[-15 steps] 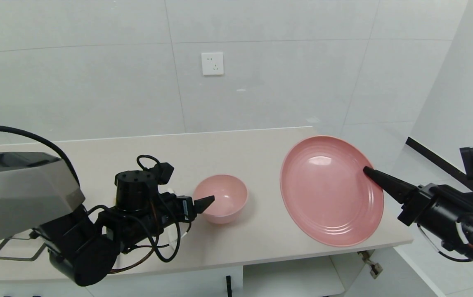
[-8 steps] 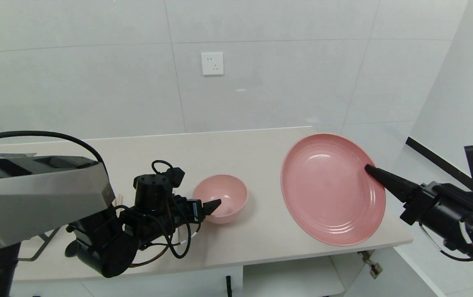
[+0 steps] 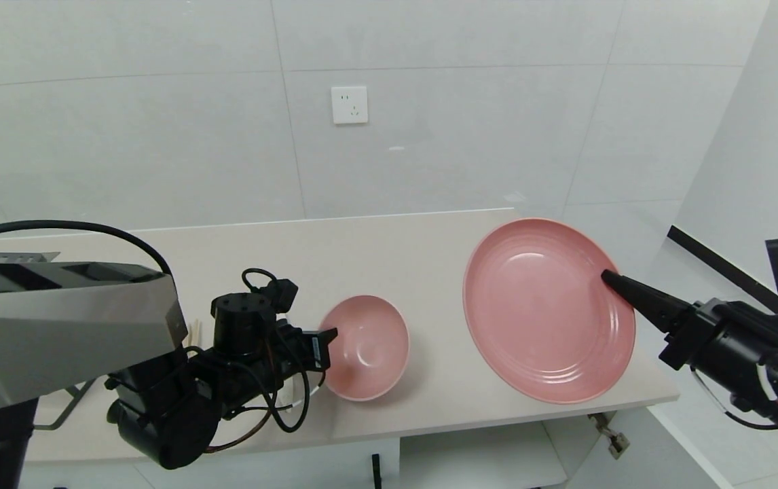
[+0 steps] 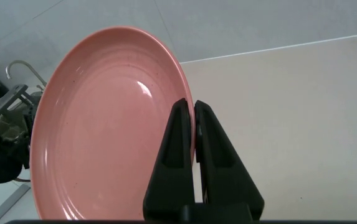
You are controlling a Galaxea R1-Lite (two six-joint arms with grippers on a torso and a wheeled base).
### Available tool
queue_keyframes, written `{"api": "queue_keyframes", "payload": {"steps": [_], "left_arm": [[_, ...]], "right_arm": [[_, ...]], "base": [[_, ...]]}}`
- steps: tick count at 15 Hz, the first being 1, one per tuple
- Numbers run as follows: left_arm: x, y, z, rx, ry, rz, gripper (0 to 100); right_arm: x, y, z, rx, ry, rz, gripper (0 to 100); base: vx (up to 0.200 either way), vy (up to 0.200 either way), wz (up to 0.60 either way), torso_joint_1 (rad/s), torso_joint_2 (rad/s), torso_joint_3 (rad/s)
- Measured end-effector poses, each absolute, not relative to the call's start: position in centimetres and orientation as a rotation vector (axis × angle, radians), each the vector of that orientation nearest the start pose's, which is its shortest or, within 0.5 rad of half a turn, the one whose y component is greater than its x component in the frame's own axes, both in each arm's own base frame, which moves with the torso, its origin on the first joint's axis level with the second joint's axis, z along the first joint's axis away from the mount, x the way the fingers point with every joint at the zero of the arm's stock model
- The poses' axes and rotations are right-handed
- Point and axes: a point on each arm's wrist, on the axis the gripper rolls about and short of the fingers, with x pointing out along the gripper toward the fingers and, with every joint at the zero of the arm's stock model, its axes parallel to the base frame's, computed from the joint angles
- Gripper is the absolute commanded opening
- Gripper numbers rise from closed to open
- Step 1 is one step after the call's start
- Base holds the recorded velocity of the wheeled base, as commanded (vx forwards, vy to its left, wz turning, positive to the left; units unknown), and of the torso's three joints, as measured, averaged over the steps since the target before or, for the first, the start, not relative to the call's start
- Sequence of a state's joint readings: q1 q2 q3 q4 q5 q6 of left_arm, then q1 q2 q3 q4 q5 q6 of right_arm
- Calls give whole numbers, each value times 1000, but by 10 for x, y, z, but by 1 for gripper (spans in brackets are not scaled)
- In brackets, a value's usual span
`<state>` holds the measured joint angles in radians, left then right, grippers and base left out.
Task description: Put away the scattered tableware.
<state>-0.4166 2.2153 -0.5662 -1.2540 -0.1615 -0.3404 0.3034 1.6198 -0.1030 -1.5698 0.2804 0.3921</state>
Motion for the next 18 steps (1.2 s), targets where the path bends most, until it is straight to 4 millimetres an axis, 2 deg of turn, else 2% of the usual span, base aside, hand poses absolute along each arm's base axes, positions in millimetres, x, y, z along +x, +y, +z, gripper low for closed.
{"api": "queue_keyframes", "payload": {"steps": [3,7,12,15,18], "left_arm": [[297,-133,34,-279,426,-505,0],[270,-111,64,-206,316,-503,0],[229,-79,126,-233,94,-521,0],[197,-66,152,-319,9,-532,0],[167,-59,175,-517,-45,-608,0]], "right_arm": [[190,66,134,380,62,586,0],[192,66,135,377,59,585,0],[195,69,139,376,38,599,0],[193,79,139,377,45,649,0],[185,94,140,373,56,725,0]], "base": [[0,0,0,0,0,0],[0,0,0,0,0,0],[0,0,0,0,0,0],[0,0,0,0,0,0],[0,0,0,0,0,0]]}}
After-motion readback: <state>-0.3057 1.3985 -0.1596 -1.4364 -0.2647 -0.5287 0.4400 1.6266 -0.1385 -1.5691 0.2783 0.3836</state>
